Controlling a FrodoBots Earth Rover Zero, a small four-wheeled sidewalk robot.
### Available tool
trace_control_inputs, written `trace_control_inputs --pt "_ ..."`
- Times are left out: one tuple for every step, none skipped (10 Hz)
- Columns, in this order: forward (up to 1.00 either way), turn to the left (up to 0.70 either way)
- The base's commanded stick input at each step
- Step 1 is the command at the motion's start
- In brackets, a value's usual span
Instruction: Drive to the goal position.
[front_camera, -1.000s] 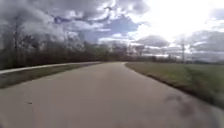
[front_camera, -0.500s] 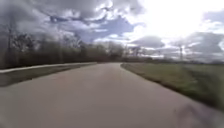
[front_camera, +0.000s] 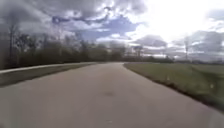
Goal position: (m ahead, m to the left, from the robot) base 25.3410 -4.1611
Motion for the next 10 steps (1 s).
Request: trace_control_inputs --pt "1.00 0.00" --pt "1.00 0.00" --pt "1.00 0.00" --pt "1.00 0.00" --pt "1.00 0.00" --pt "1.00 0.00" --pt "1.00 -0.02" --pt "1.00 -0.12" --pt "1.00 -0.37" --pt "1.00 -0.37"
